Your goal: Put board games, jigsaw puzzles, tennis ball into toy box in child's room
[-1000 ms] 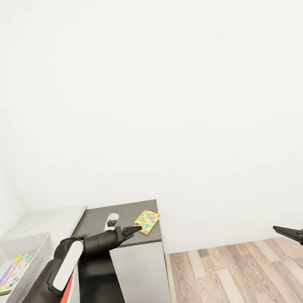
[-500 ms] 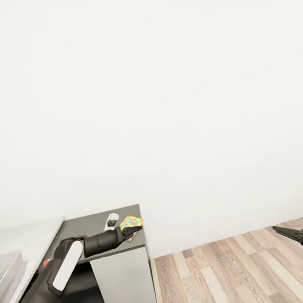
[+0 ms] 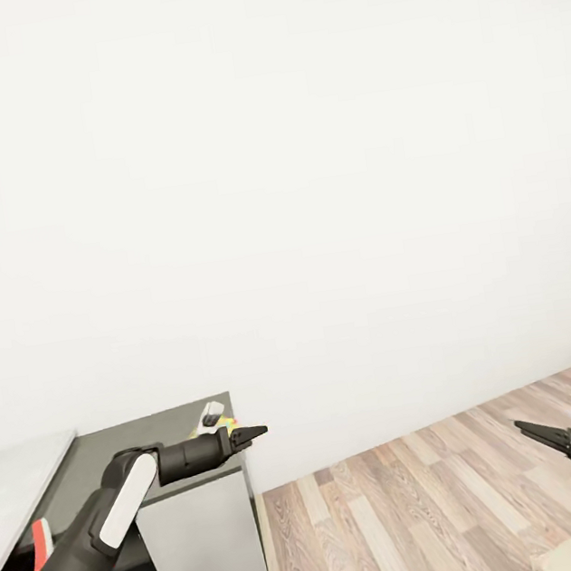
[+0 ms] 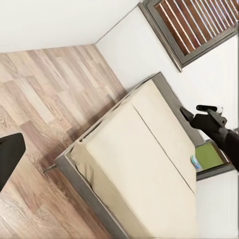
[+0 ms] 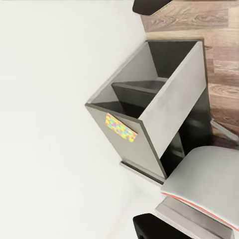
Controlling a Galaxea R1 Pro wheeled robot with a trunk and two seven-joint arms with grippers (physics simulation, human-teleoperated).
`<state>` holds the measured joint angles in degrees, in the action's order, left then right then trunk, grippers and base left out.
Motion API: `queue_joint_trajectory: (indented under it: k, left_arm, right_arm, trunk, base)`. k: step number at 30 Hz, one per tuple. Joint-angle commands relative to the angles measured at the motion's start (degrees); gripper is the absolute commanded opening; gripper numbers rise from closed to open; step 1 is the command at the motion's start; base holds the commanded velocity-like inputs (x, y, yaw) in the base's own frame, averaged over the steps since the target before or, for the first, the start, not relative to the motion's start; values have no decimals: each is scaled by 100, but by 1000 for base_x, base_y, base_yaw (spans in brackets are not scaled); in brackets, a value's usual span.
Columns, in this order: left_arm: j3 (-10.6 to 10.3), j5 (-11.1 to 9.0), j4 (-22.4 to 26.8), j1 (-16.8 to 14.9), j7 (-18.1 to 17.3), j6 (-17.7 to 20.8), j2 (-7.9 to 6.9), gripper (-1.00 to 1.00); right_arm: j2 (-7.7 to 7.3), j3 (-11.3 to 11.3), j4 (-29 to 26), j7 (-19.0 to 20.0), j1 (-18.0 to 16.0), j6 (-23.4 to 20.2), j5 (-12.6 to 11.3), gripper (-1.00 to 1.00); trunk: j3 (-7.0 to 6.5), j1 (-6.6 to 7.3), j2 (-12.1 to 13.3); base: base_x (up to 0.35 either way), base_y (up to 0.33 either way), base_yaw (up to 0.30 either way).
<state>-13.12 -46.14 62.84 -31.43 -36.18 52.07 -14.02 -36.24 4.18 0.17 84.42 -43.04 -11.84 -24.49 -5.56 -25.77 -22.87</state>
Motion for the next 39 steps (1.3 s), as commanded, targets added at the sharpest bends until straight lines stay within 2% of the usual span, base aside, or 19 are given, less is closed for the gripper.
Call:
queue_joint_trajectory:
  k: [1, 16, 31, 39]
  left_arm:
    - [-6, -13, 0, -2, -7, 23, -5, 100]
    - [-13, -18, 40, 1, -11, 23, -5, 100]
    - [-15, -12, 44, 2, -12, 23, -5, 100]
    - [-13, -9, 44, 4, -12, 23, -5, 100]
  right_arm:
    - [-1, 39, 2, 16, -2, -61, 7, 100]
    - [-14, 43, 7, -94, -2, -169, -97, 100]
    - [-15, 42, 6, -130, -2, -284, -108, 100]
    - [-15, 42, 6, -333, -2, -291, -108, 100]
  trunk:
    - [6, -1, -5]
    - [77, -1, -5]
    - [140, -1, -5]
    - [172, -1, -5]
  base:
    - [-87, 0, -261]
    - [-113, -54, -250]
    - [-207, -74, -249]
    - [-178, -131, -249]
